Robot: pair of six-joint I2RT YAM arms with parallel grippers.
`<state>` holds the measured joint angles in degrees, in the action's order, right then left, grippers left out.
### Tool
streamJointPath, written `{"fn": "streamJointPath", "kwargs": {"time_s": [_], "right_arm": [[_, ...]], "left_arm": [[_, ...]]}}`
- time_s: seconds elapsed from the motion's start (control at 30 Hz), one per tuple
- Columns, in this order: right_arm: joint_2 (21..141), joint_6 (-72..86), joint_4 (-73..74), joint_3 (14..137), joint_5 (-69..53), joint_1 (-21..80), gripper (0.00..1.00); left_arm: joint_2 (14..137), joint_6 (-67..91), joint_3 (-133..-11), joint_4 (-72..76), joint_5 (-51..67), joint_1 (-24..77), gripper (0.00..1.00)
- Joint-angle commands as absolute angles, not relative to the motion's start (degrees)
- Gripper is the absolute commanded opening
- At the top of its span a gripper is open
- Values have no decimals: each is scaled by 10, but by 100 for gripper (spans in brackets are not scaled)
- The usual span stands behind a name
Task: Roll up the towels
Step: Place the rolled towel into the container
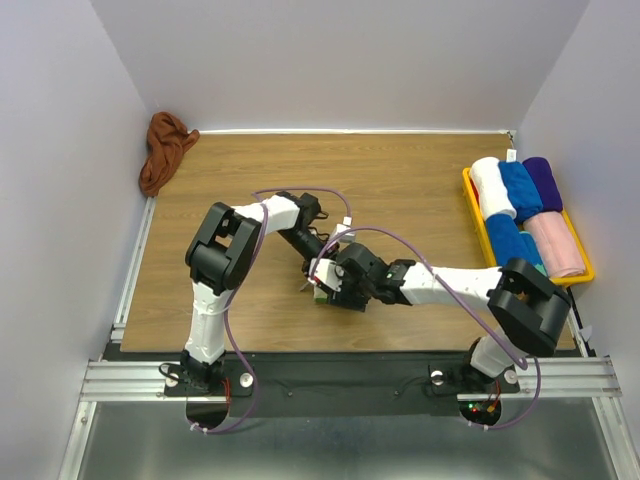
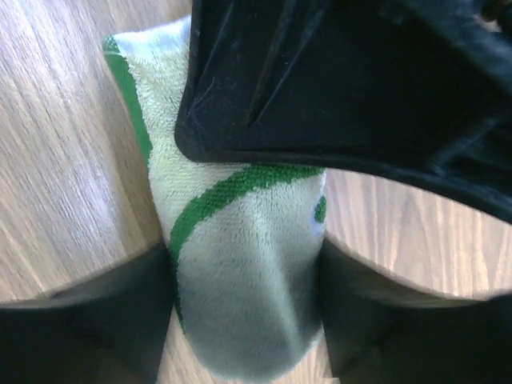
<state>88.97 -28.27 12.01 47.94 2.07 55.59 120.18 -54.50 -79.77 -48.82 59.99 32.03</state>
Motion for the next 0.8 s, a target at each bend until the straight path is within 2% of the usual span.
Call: {"fn": "streamJointPath", "kwargs": {"time_s": [0.0,0.1,0.13,0.17,0.2,0.23,0.27,0.3,0.43,0.6,0.63,0.77], "right_arm": [[905,-280,90,474,11,561,56],[918,-279,87,474,7,562,43],[921,-279,87,472,6,561,34],[923,-279,87,471,4,561,28],[922,-279,88,468,3,561,15],[920,-279,88,459,4,561,10],[912,-273,89,454,3,561,8],[909,-269,89,450,4,561,2],[880,-249,95,425,3,562,0],[852,-212,119,411,4,560,0],[839,-203,124,415,4,556,0],[811,-168,166,459,-31,503,1]], "left_arm": [[1231,-585,-790,-514,516,320,20],[1226,-586,-790,-514,519,318,27],[1225,-585,-791,-514,523,317,37],[1218,-582,-792,-514,532,312,42],[1215,-577,-793,-513,534,308,48],[1210,-571,-795,-510,539,297,56],[1198,-566,-795,-509,545,288,60],[1191,-560,-796,-506,547,281,74],[1147,-540,-799,-492,545,230,93],[1087,-516,-801,-472,525,164,95],[1077,-511,-803,-466,519,143,98],[1008,-469,-797,-384,462,105,99]]}}
